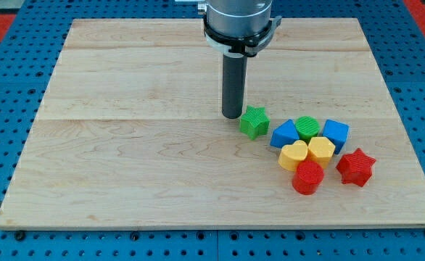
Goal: Move away from the green star
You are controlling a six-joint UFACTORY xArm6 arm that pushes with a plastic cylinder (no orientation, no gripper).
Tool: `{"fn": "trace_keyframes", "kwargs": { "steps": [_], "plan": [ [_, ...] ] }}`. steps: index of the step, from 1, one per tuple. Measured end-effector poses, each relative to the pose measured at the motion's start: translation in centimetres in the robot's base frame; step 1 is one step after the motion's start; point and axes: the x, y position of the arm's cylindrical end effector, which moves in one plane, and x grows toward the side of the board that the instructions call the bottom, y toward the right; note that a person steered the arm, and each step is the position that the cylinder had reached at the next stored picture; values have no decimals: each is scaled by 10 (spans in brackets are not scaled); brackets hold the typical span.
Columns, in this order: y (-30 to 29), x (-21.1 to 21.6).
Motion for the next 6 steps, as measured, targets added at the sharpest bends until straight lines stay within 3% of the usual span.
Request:
{"fn": "trace_keyframes", "kwargs": {
  "steps": [3,4,5,6],
  "plan": [
    [-31,16],
    [-103,50],
    [-58,160],
    [-55,177]
  ]
}}
